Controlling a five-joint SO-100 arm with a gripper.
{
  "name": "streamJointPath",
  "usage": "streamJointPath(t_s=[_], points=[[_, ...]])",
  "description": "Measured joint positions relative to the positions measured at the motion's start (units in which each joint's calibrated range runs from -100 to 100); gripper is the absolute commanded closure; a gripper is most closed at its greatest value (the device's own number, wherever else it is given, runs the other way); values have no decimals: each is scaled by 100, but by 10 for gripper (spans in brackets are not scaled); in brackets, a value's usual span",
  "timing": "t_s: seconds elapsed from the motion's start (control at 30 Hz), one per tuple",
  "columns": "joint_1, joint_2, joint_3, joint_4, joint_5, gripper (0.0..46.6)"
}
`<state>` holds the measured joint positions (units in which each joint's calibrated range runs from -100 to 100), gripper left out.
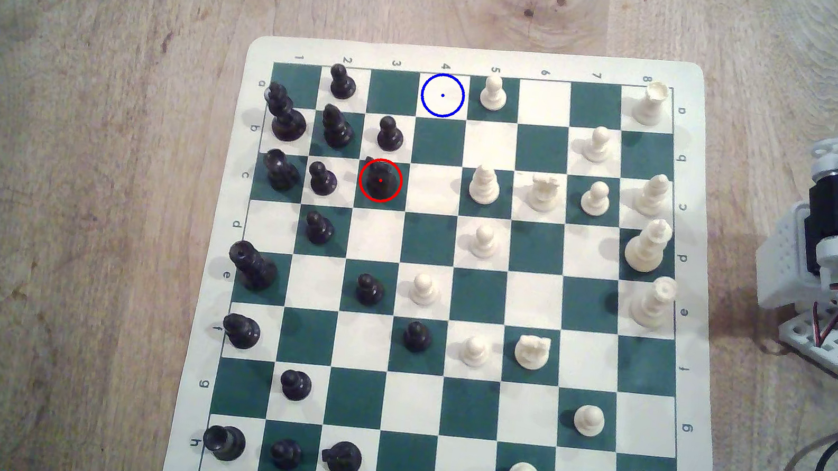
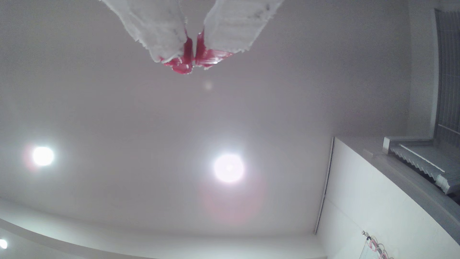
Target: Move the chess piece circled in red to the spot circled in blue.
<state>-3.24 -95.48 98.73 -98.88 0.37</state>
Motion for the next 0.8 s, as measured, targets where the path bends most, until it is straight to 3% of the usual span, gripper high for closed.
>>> streamJointPath(t_s=[0.27, 0.4, 0.57, 0.8], points=[[347, 0, 0, 1004, 0, 464], [347, 0, -172, 2574, 0, 464], [435, 84, -804, 6000, 0, 464], [450, 1877, -1889, 8972, -5, 464]])
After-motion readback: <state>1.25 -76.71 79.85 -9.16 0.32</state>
